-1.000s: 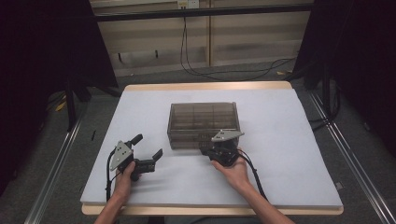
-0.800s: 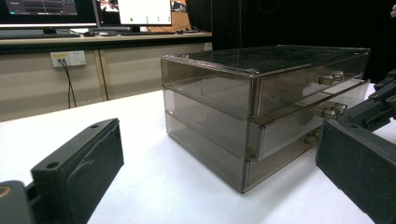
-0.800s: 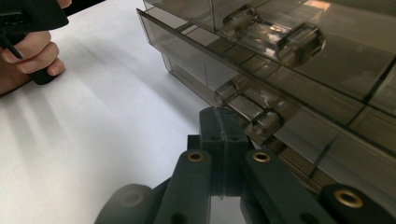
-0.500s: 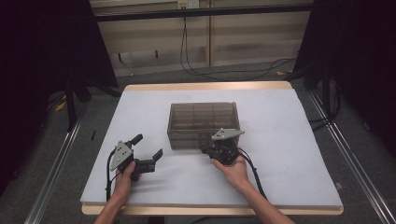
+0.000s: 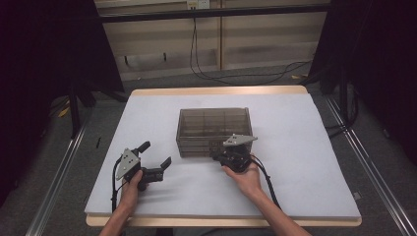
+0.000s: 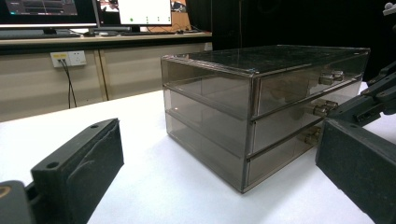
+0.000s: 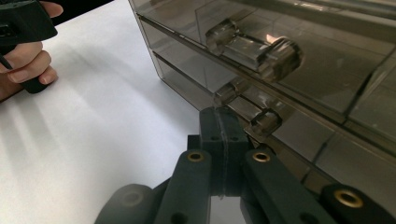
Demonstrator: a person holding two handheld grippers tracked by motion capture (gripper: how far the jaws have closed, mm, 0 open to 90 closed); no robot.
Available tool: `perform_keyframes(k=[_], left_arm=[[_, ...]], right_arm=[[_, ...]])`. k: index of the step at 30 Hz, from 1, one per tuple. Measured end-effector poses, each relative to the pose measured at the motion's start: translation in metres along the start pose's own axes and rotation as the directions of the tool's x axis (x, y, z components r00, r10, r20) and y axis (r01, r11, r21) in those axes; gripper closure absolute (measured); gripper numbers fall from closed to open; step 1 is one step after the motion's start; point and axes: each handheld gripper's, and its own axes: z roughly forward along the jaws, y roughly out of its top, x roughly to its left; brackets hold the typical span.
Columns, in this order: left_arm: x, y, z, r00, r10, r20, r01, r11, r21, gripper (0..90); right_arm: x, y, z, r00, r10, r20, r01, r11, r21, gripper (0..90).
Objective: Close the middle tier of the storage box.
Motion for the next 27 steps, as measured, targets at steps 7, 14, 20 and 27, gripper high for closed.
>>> perform_keyframes(k=[7,14,20,27], left_arm=[[0.001,0.0,0.0,1.0,0.004,-0.001,-0.004,1.0,0.003,0.9],[0.0,0.0,0.0,1.0,0.0,0.0,0.0,1.0,0.0,0.9],[0.0,0.0,0.0,1.0,-0.001,0.0,0.001,1.0,-0.001,0.9],[0.0,0.0,0.0,1.0,-0.003,0.0,0.003,1.0,-0.001,0.9]], right_arm=[[-0.001,0.0,0.001,0.9999,0.012,0.004,-0.012,1.0,-0.007,90.0],[-0.001,0.0,0.001,0.9999,0.007,0.01,-0.007,1.0,-0.007,90.0],[0.0,0.002,-0.004,0.9995,0.018,-0.025,-0.018,1.0,-0.015,81.6],[0.007,0.003,-0.015,0.9978,-0.018,-0.063,0.016,0.999,-0.029,61.0]])
